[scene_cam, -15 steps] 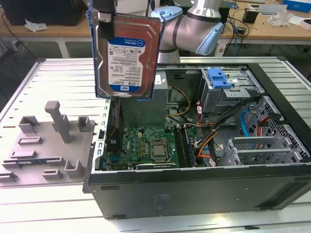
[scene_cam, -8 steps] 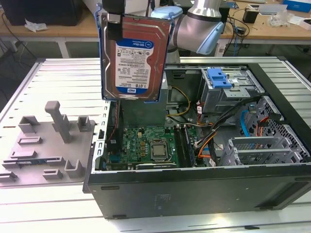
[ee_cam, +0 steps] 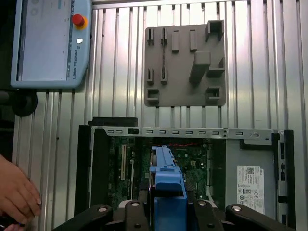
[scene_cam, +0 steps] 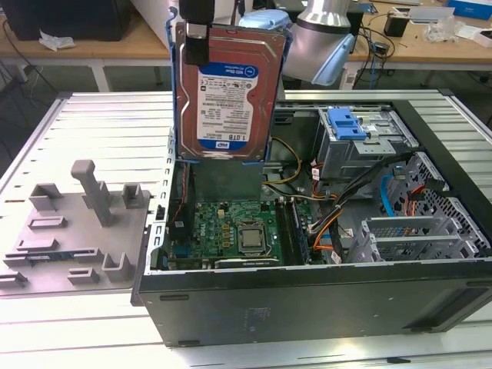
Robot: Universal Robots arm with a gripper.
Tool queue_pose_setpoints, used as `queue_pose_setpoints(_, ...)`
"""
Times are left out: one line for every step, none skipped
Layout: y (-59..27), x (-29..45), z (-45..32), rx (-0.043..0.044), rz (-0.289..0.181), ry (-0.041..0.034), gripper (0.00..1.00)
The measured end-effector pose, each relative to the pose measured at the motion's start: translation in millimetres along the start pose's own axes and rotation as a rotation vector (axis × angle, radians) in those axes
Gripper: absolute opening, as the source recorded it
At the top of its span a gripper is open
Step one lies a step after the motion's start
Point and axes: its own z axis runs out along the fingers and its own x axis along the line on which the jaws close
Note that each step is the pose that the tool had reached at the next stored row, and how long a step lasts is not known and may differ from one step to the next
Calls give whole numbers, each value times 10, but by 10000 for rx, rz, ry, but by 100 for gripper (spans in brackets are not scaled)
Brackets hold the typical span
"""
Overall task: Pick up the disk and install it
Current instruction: 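Pick up the disk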
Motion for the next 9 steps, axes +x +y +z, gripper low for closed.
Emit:
queue_pose_setpoints(-12,1,0,30,4,-1,37)
queue_pose_setpoints(-29,3,-2,62,8,0,37)
queue_pose_setpoints(-47,4,-5,79,11,2,37)
queue_pose_setpoints(-83,9,-8,100,13,3,37)
queue_pose_setpoints(-115,12,-11,114,17,3,37)
queue_pose_setpoints(-137,15,-12,123,18,2,37)
queue_pose_setpoints(-177,20,-16,136,19,2,37)
queue_pose_setpoints(-205,24,-18,144,19,2,37)
queue_pose_setpoints(-233,28,-20,150,20,2,37)
